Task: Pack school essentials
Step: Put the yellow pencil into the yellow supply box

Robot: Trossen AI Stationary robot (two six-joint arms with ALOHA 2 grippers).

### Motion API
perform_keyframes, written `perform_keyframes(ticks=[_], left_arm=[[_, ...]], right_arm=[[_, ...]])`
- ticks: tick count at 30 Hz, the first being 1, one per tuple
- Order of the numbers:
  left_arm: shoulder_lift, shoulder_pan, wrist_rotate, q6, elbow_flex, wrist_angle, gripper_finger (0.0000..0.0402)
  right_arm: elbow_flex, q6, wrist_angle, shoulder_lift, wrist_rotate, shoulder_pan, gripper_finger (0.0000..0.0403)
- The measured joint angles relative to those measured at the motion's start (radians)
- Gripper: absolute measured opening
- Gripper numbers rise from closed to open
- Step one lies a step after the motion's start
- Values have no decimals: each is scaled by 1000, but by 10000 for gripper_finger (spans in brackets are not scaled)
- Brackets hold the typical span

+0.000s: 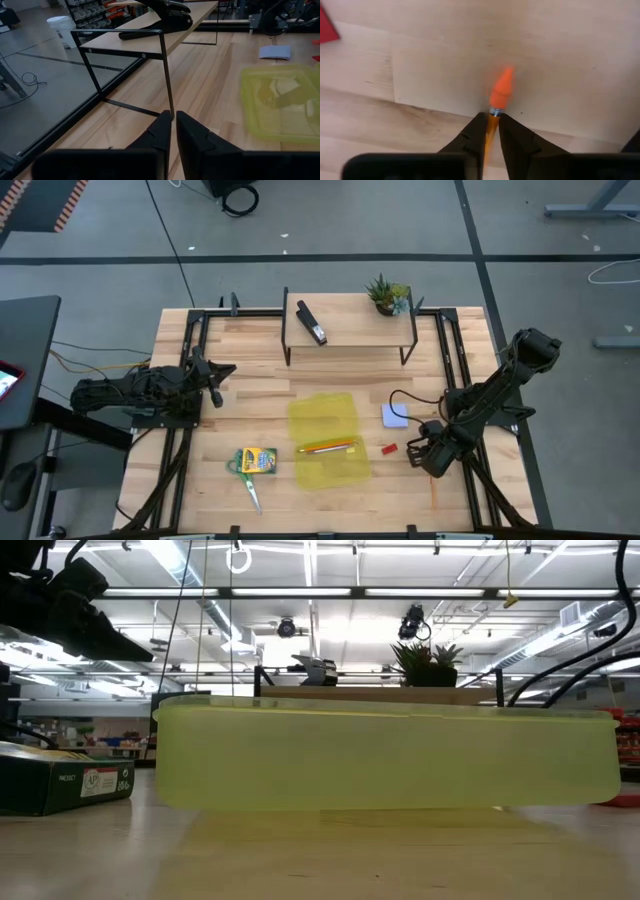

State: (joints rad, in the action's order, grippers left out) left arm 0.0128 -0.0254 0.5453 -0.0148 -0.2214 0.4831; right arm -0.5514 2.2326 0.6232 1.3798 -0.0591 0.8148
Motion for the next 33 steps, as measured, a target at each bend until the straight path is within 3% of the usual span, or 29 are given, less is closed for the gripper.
perform_keyframes(ticks=[5,33], left_arm=[[0,0,0,0,0,0,37],[0,0,0,0,0,0,28]], right_arm=[[0,-8,2,0,7,0,30],[-109,-92,87,-10,86,-37,35]])
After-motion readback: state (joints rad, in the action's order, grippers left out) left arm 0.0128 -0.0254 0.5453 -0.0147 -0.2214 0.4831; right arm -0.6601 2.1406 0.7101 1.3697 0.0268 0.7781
